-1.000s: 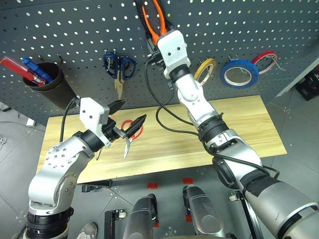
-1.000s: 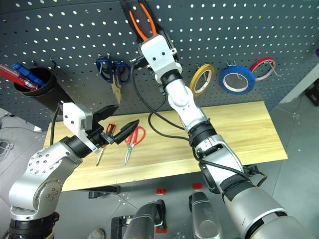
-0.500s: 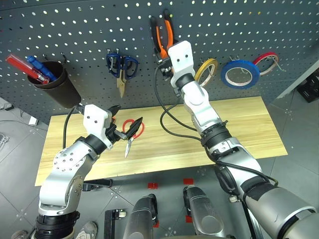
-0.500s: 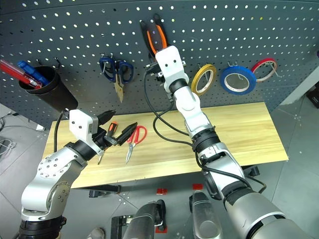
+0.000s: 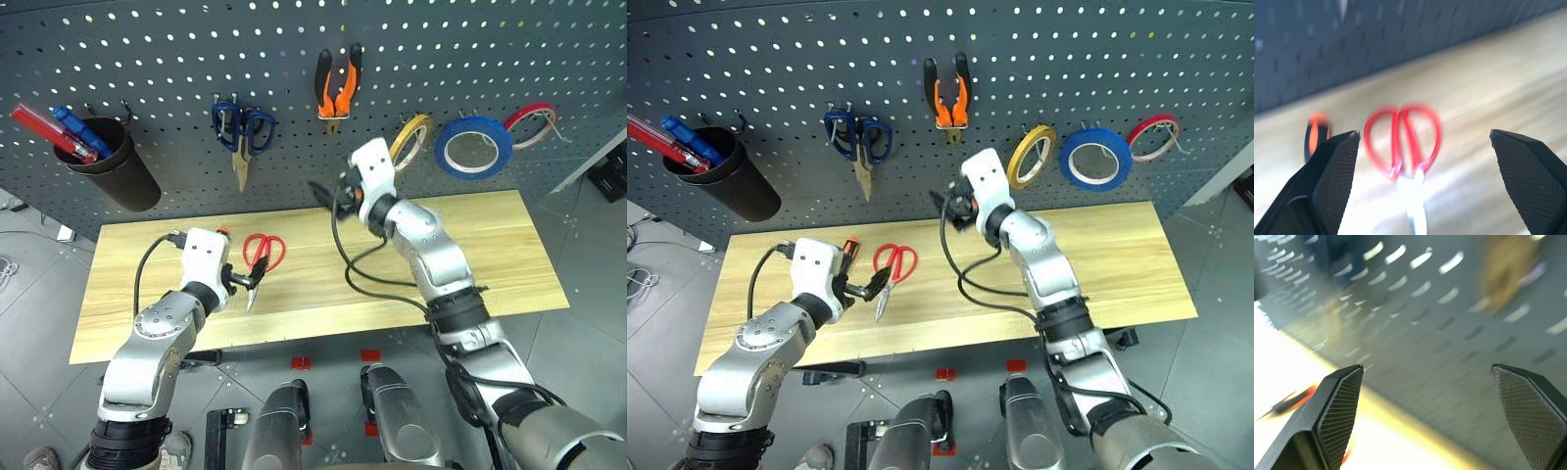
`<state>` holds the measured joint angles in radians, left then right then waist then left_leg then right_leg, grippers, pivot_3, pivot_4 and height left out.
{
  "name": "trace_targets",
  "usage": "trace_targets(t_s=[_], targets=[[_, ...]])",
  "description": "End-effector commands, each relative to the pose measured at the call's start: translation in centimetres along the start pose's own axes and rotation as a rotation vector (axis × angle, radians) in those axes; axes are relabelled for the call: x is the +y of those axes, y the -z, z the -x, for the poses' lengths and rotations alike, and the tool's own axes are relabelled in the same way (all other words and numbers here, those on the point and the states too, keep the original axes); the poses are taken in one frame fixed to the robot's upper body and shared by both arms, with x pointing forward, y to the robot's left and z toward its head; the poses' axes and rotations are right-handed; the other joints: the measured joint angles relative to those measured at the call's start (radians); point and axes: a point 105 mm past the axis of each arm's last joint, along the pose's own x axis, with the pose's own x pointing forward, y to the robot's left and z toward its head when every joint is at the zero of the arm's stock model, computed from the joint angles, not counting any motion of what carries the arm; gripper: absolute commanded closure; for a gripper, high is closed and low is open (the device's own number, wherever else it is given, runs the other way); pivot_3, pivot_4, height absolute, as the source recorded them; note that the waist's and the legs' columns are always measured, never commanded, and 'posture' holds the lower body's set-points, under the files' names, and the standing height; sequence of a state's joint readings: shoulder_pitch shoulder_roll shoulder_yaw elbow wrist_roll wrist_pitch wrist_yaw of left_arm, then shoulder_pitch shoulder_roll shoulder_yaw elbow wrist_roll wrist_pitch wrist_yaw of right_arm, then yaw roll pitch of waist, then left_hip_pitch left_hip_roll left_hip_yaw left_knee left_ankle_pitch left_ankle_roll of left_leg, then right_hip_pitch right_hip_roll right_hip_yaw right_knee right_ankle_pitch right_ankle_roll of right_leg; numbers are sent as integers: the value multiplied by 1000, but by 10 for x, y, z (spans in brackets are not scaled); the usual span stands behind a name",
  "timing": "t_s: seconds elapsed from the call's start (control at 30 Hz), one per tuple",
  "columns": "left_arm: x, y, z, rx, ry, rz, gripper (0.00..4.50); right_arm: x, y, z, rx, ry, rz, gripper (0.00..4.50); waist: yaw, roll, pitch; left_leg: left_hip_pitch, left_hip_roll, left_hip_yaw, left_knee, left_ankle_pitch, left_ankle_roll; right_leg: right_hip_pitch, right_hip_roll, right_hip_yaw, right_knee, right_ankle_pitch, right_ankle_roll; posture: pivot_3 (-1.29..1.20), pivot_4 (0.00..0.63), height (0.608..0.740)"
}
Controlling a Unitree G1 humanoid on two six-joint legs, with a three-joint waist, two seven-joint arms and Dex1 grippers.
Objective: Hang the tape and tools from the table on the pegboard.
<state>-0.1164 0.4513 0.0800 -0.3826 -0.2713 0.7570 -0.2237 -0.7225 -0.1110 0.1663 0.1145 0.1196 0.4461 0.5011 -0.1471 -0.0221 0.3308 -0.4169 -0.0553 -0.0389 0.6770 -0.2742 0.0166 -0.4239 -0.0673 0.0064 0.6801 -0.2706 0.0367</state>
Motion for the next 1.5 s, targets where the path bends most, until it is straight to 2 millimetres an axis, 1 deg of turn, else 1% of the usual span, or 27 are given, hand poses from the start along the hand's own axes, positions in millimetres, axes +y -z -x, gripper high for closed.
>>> trace_targets(t_s=[0.03,0.1,0.13,0.2,0.27,0.37,0.5,0.67,0.73,0.83,1.0,1.07,1.1,1.2,1.23,1.33,1.5], targets=[[-1,23,-4,129,-48,5,0,48,-21,25,-8,-286,-9,34,4,-1,4,0,0,0,0,0,0,0,0,0,0,0,0,-250,379,740],[-5,32,-9,177,-48,17,0,73,-22,42,25,-431,-18,34,4,-1,7,0,0,0,0,0,0,0,0,0,0,0,0,-258,387,740],[-6,34,-11,188,-49,22,0,80,-23,47,36,-469,-21,34,4,-1,9,0,0,-1,0,0,0,0,0,-1,0,0,0,-260,387,740],[-9,45,-18,244,-54,45,0,95,-22,59,63,-547,-28,34,5,-1,10,0,1,-1,0,0,0,0,0,-1,0,0,0,-263,387,740],[-13,55,-27,293,-52,58,0,104,-22,65,80,-586,-38,34,6,-1,10,0,1,-2,0,0,-1,0,0,-3,0,0,0,-268,390,740],[-15,61,-39,322,-58,84,0,110,-21,67,90,-600,-42,34,7,-1,10,0,1,-3,1,0,-1,1,0,-3,0,0,1,-275,390,740],[-12,66,-51,356,-72,118,0,111,-23,66,90,-594,-43,34,7,-2,11,0,1,-3,1,0,-1,0,0,-4,0,0,1,-294,393,740],[-6,73,-58,387,-74,122,0,108,-24,66,99,-579,-52,34,5,-2,11,0,1,-3,1,0,-1,1,0,-4,0,0,1,-298,392,740],[-7,76,-60,402,-48,127,0,108,-24,67,113,-580,-71,34,6,-2,11,0,1,-3,1,0,-1,1,-1,-5,0,0,1,-305,391,740],[-6,80,-61,422,-33,121,576,107,-23,67,135,-582,-97,0,6,-2,11,1,1,-3,1,1,-1,2,-1,-5,0,0,1,-312,389,740],[-2,92,-58,462,-10,111,2095,104,-21,69,185,-587,-170,0,6,-2,11,1,0,-4,1,1,-1,3,-2,-6,0,0,1,-315,387,740],[1,94,-57,467,-12,115,2788,101,-17,70,210,-580,-135,0,6,-2,11,1,0,-4,1,1,-1,3,-2,-7,-1,0,1,-315,387,740],[3,95,-57,466,-14,116,3028,98,-15,70,224,-567,-106,0,5,-2,11,1,0,-4,1,1,-1,3,-2,-7,-1,0,1,-319,382,740],[5,96,-57,468,-12,117,3999,85,-3,67,273,-509,41,0,5,-2,11,1,-1,-5,1,1,-1,3,-3,-7,-1,0,1,-319,382,740],[5,97,-56,469,-10,116,4216,80,-1,67,282,-492,80,0,5,-2,11,1,-1,-5,1,1,-1,3,-3,-7,-1,0,1,-319,382,740],[4,98,-55,465,0,112,4216,70,1,63,284,-452,173,0,5,-2,11,1,-1,-5,1,1,-1,3,-3,-9,-1,0,2,-320,377,740],[2,95,-54,448,18,121,4216,61,0,61,275,-433,180,0,5,-2,11,1,0,-7,1,2,-2,4,-3,-11,-1,0,2,-324,372,740]])
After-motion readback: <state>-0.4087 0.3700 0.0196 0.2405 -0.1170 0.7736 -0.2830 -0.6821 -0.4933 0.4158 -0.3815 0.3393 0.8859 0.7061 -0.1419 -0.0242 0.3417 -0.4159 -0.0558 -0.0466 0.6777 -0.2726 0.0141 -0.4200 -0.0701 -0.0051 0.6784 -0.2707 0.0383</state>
